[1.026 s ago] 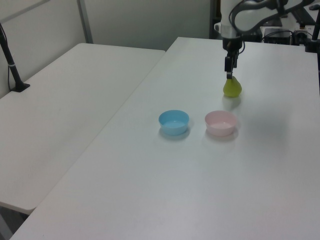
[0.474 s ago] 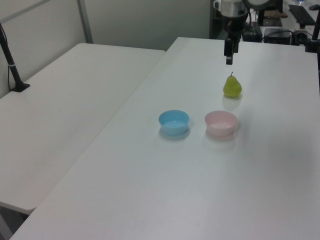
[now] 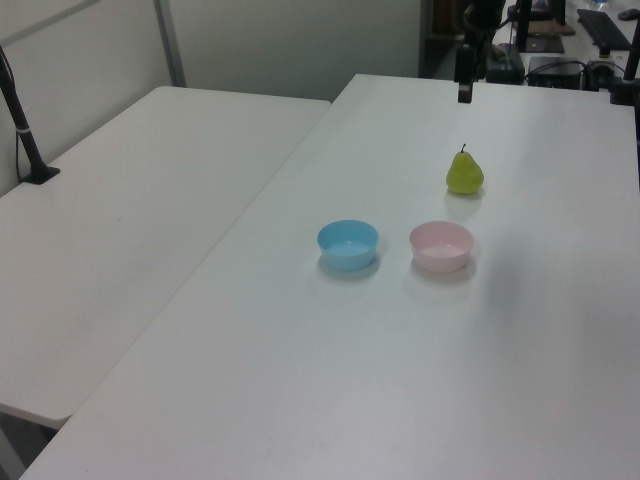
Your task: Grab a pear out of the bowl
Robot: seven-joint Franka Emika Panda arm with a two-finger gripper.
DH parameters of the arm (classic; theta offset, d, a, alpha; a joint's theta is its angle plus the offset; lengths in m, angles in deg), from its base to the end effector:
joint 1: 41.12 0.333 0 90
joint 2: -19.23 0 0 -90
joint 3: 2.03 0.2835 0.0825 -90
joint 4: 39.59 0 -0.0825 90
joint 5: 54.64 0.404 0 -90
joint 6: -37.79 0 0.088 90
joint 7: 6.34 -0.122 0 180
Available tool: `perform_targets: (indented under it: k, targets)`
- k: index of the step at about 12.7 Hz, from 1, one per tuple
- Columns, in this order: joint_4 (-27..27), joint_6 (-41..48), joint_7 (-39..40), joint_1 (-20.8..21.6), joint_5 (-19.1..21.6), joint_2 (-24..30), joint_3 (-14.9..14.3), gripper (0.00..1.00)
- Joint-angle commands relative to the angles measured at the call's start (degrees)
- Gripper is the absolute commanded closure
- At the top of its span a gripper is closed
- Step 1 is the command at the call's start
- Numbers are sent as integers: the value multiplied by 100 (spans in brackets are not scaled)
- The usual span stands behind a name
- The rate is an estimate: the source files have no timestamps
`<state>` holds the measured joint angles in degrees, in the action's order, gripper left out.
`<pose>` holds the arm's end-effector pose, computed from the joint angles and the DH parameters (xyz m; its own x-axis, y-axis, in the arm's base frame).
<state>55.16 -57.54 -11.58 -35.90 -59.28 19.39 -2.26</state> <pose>0.5792 0.0414 0.5462 0.9998 0.0034 0.0199 0.0018 -0.9969 0.0791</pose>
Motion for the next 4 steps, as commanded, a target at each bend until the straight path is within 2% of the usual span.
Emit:
perform_targets:
  k: [1,4]
  targets:
    - [-9,129,-135,15,15,81,-91,0]
    - [-9,304,-144,6,7,98,-91,0]
